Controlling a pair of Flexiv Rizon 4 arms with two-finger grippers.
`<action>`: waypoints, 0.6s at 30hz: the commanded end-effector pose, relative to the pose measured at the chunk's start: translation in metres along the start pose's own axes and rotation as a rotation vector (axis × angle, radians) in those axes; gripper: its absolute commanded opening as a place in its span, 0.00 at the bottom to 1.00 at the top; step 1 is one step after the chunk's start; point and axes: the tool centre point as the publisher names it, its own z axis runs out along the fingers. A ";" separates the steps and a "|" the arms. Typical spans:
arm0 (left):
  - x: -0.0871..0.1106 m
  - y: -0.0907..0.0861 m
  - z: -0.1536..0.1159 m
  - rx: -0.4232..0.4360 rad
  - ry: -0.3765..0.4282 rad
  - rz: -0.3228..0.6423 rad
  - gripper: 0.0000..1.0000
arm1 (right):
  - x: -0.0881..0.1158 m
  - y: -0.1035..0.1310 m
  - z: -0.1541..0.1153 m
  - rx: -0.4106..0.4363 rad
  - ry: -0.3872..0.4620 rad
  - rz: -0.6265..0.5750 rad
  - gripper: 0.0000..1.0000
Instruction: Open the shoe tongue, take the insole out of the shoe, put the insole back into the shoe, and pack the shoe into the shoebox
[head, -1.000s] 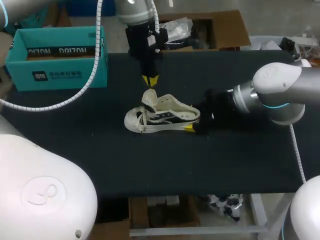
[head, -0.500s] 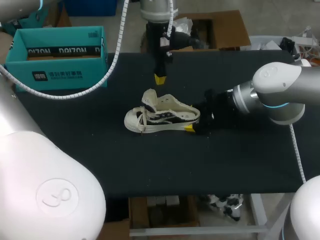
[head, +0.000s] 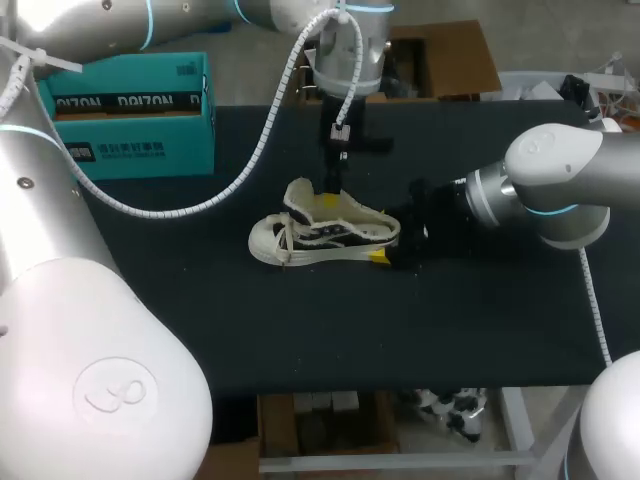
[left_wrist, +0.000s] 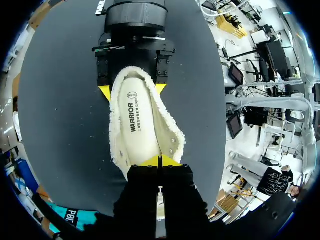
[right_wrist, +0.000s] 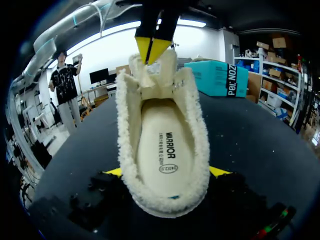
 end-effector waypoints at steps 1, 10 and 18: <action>-0.004 0.008 0.015 0.101 0.018 0.029 0.00 | -0.002 -0.006 0.002 -0.005 0.000 -0.001 0.00; -0.004 0.008 0.015 0.101 0.018 0.029 0.00 | -0.002 -0.006 0.002 -0.005 0.000 -0.001 0.00; -0.007 -0.010 0.060 0.142 -0.055 0.002 0.00 | -0.002 -0.006 0.002 -0.005 0.000 -0.001 0.00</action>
